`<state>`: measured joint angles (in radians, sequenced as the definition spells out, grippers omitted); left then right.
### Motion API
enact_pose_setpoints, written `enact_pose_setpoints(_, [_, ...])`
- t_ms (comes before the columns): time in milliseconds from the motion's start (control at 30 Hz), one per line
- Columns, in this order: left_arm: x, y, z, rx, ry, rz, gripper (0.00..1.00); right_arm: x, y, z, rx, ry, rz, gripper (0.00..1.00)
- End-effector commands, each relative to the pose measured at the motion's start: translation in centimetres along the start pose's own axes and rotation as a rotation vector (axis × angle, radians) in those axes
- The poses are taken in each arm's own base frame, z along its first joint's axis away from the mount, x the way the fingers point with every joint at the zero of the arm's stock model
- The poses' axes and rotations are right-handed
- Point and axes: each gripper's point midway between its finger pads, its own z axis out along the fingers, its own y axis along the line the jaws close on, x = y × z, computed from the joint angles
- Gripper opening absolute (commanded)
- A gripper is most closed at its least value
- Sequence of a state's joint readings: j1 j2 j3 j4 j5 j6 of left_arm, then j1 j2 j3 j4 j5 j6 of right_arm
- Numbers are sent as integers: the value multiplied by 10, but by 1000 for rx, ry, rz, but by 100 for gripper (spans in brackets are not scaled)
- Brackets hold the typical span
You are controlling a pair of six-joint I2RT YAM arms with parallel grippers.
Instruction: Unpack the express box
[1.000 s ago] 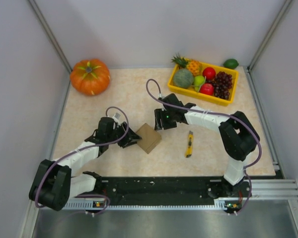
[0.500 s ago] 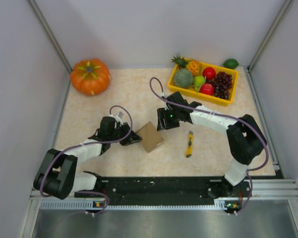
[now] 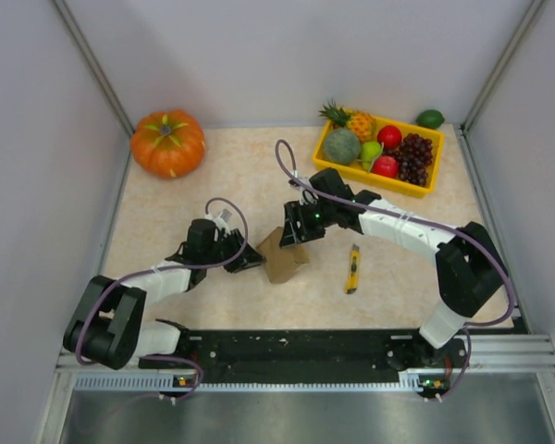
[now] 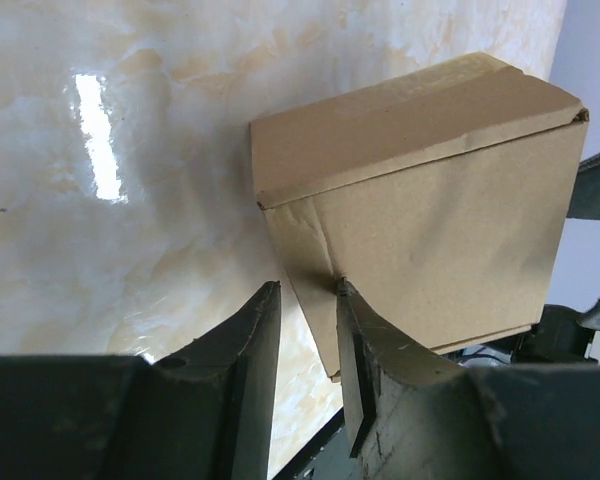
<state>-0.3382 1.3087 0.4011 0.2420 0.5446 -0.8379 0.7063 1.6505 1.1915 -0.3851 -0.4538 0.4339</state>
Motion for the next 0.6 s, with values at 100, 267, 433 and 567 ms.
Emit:
enact_pose_setpoints(100, [2,14,-6,-70,-22,38,35,9,28,13,-117,50,-68,54])
enact_pose_setpoints(267, [2,19,-11,-115,-30,28,32,8,42,12,-126,37,-107,54])
enact_pose_setpoints(433, [-2,23,-23,-185,-64,20,30,8,56,11,-141,33,-141,54])
enact_pose_setpoints(567, [-6,30,-37,-272,-97,20,30,13,62,16,-155,51,-155,54])
